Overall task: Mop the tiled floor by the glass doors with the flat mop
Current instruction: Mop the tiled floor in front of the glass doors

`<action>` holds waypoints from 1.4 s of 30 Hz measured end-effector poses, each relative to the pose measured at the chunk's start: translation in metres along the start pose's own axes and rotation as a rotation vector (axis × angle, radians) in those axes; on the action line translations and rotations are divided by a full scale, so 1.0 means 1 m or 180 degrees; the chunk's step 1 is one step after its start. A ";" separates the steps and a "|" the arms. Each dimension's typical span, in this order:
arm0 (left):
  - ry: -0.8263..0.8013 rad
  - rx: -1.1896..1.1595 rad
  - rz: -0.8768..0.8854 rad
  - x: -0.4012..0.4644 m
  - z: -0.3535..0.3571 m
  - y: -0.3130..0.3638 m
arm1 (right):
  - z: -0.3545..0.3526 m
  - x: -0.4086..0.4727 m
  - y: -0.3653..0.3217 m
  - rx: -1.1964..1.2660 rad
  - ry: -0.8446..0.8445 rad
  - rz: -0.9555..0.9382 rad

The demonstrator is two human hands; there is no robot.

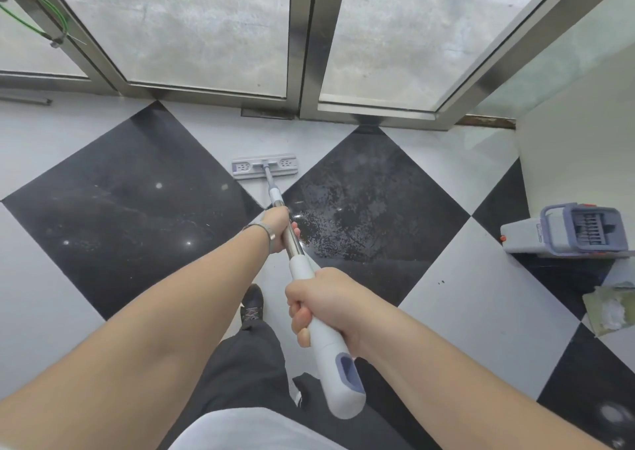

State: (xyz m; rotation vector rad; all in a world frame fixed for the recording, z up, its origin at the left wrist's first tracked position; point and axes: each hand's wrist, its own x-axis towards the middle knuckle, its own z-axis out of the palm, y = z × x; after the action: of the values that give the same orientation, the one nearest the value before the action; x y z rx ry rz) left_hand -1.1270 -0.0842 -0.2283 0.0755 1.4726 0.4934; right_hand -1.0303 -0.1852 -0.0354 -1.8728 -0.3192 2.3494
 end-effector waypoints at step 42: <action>-0.0123 0.0440 -0.0028 0.074 -0.070 0.137 | 0.099 0.083 -0.100 0.0789 0.0044 -0.0157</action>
State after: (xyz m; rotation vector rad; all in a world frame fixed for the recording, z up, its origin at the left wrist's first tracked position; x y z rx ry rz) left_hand -1.2304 0.0489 -0.2582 0.1868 1.4674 0.3805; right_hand -1.1489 -0.0782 -0.0697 -1.7441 -0.0673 2.2258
